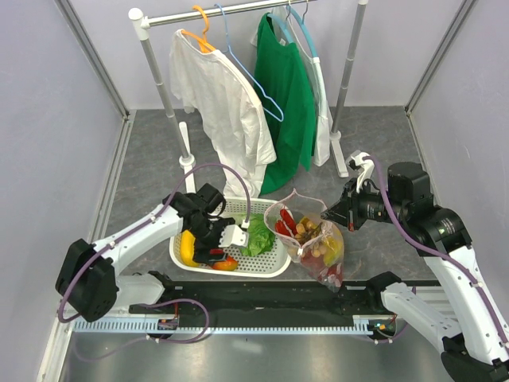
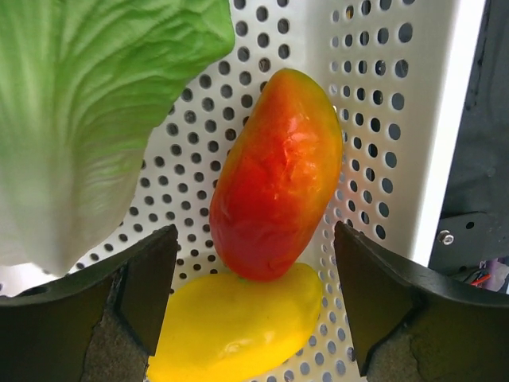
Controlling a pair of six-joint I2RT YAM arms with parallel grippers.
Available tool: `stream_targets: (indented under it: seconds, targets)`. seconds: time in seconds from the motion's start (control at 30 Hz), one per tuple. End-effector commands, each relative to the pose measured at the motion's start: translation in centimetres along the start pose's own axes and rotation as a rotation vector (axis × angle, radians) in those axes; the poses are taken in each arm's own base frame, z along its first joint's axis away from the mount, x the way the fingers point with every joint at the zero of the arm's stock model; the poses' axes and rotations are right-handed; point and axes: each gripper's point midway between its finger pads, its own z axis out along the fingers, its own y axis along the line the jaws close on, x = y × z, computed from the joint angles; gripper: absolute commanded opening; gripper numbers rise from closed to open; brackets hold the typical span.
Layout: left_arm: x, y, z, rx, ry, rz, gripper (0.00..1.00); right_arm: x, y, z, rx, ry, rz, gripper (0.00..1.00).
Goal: Place the food in the zip-top bag and seal the zipper
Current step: Pick up the fake fruit from the bin.
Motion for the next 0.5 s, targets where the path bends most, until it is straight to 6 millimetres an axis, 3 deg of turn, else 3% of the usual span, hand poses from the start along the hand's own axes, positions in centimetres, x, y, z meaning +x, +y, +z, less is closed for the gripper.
stream_targets:
  seconds: [0.0,0.3,0.4,0.47]
  targets:
    - [0.2,1.1,1.1,-0.012,-0.002,0.069,0.86,-0.1,-0.2,0.0,0.007,-0.003,-0.019,0.0]
    - [0.3,3.0,2.7,-0.058,-0.006,0.044,0.78,-0.1,-0.5,0.2,0.017,0.005,-0.016,0.0]
    - [-0.2,2.9,2.6,-0.059,-0.032,0.036,0.67,0.0,-0.7,0.4,0.02,0.009,-0.012,0.0]
    - [-0.6,2.8,2.2,-0.066,-0.048,0.035,0.54,-0.1,-0.7,0.3,0.021,0.008,-0.015,0.0]
